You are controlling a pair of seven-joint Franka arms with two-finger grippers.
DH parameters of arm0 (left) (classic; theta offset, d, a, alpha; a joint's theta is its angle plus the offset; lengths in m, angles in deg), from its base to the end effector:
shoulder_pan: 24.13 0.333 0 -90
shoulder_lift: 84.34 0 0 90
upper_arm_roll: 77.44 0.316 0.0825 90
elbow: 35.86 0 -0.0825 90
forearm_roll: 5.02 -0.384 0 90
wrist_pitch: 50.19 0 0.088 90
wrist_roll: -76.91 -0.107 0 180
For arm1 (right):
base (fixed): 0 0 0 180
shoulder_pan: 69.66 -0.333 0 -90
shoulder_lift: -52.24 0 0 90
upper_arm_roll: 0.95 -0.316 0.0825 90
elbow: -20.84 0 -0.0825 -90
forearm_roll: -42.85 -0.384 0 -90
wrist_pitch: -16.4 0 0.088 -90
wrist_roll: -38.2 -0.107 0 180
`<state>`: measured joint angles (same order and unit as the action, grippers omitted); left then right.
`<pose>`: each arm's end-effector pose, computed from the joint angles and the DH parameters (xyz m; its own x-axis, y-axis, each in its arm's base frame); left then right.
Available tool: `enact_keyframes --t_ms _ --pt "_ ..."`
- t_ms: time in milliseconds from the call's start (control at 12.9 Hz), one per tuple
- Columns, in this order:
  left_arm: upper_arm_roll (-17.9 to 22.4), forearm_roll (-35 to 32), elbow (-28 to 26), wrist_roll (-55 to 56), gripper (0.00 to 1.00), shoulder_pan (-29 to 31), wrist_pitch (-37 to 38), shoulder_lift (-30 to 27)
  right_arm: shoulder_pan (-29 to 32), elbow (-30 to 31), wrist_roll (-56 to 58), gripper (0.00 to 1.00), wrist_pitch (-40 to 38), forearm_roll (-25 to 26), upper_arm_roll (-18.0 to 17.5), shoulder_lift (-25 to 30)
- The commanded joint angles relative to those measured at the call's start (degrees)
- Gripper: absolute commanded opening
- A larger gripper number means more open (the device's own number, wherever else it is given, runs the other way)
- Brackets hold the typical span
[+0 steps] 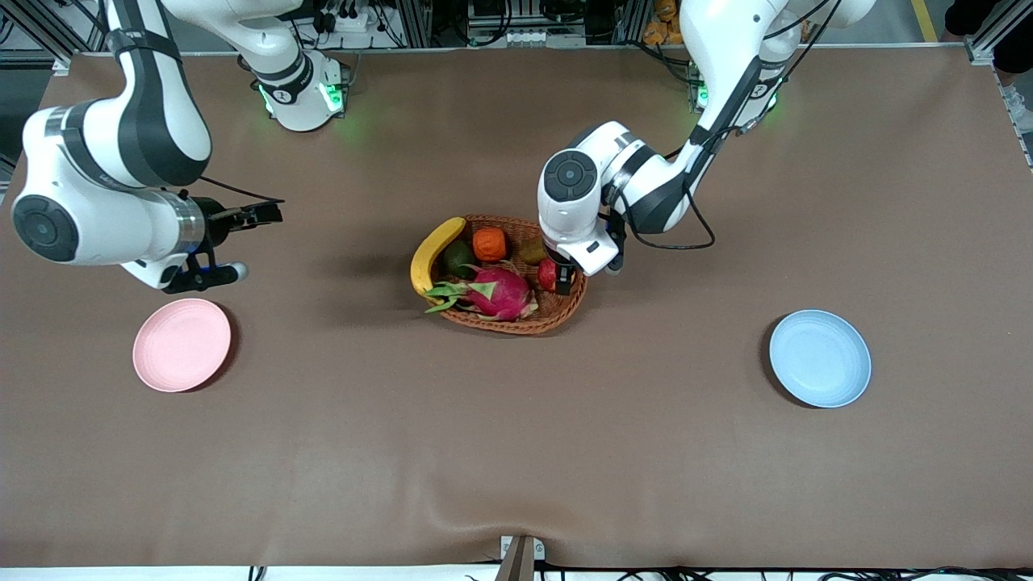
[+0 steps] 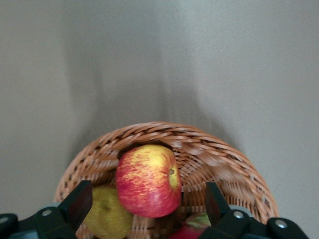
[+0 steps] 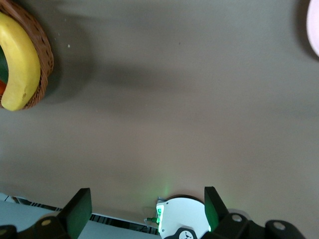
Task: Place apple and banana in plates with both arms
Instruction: 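Lower the left gripper over the apple while the right gripper approaches the basket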
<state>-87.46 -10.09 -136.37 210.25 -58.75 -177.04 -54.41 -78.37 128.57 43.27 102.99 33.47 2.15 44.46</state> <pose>0.4760 -0.4523 0.2715 0.0577 0.9981 0.0225 0.9971 -0.0565 -0.0516 0.5281 0.0710 0.4091 0.8651 0.1793 -0.4685 0.1041 -0.9778 -0.1820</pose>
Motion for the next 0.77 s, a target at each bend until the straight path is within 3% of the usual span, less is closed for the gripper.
enact_keyframes --t_ms 0,697 --pt "0.09 -0.38 0.41 3.78 1.00 -0.36 -4.01 2.93 -1.57 3.18 -0.59 1.00 0.52 -1.96 0.41 1.89" --pt "-0.35 -0.20 1.02 3.60 1.00 -0.89 -5.42 5.75 -2.80 6.70 -3.65 1.00 4.12 -3.01 0.41 1.89"
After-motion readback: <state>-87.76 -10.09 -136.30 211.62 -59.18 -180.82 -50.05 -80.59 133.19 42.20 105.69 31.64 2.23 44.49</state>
